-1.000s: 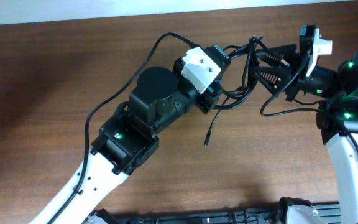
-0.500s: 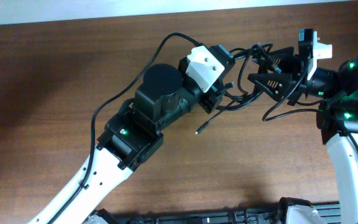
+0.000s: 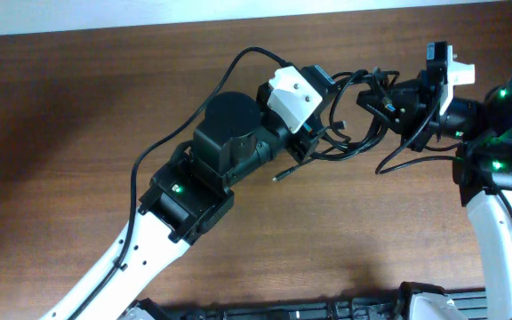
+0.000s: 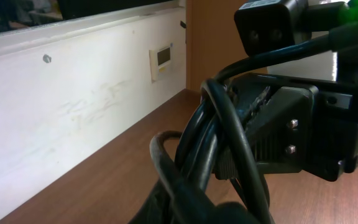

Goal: Untangle cables

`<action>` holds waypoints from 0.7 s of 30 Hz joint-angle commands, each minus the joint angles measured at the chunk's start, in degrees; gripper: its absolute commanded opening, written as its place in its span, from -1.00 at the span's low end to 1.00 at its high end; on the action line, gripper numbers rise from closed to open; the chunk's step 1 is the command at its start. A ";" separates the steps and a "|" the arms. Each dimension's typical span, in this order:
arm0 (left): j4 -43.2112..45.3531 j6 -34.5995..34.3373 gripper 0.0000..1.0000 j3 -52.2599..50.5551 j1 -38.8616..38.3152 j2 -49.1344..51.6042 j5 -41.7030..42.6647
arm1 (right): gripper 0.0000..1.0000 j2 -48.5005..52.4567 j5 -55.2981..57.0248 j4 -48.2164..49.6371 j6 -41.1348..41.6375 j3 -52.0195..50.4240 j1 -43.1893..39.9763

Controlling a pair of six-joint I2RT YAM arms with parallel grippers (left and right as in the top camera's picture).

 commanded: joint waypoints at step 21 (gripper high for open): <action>-0.50 -0.81 -1.00 0.52 12.46 -6.12 -13.27 | -0.92 6.64 2.32 -21.90 -2.89 -3.30 -6.69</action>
